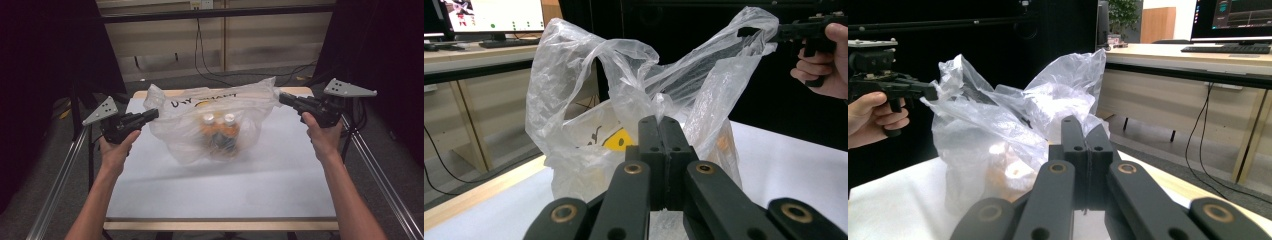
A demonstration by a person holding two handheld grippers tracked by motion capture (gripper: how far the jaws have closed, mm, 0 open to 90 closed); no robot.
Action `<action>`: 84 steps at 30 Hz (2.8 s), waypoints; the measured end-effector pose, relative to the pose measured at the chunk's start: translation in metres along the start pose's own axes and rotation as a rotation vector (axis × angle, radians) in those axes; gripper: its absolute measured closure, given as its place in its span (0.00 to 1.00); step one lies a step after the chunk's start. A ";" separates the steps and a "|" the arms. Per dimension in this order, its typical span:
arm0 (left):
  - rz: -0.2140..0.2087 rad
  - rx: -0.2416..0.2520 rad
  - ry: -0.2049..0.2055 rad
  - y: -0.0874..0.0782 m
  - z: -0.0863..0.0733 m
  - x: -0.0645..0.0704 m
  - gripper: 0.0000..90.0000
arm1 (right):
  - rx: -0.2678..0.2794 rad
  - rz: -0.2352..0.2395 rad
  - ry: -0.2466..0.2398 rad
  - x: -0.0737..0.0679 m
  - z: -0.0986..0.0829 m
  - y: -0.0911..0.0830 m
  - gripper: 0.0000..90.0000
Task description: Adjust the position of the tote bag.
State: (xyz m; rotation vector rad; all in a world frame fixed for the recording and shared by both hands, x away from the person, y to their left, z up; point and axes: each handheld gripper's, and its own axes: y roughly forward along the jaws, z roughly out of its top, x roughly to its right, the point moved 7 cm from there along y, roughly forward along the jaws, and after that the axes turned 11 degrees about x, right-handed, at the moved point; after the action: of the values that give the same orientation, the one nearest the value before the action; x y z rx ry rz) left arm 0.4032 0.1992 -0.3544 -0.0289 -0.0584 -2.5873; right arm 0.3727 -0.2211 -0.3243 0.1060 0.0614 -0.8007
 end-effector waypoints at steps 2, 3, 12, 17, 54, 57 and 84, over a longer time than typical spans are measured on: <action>0.001 -0.004 -0.011 0.000 -0.004 0.001 1.00 | -0.006 0.000 0.001 -0.001 -0.002 0.000 1.00; 0.008 -0.009 -0.013 0.001 -0.008 0.001 1.00 | -0.028 -0.008 0.004 -0.002 -0.010 -0.002 1.00; 0.017 -0.051 -0.041 0.005 -0.037 0.001 1.00 | -0.057 -0.019 0.040 0.005 -0.037 -0.009 1.00; 0.022 -0.084 -0.035 0.005 -0.046 0.001 1.00 | -0.105 -0.027 0.061 0.008 -0.058 -0.011 1.00; -0.027 -0.394 -0.069 0.017 -0.148 -0.003 1.00 | -0.415 -0.034 0.138 0.029 -0.171 -0.014 1.00; -0.028 -0.424 -0.058 0.019 -0.154 -0.002 1.00 | -0.454 -0.042 0.134 0.030 -0.179 -0.013 1.00; -0.021 -0.363 -0.065 0.000 -0.127 0.018 0.49 | -0.387 -0.026 0.061 0.012 -0.157 -0.021 0.57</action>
State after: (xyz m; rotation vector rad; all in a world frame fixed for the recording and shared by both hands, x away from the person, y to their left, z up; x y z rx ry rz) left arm 0.3864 0.1834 -0.4803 -0.2466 0.3892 -2.5829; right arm 0.3639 -0.2253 -0.4831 -0.2364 0.2742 -0.7983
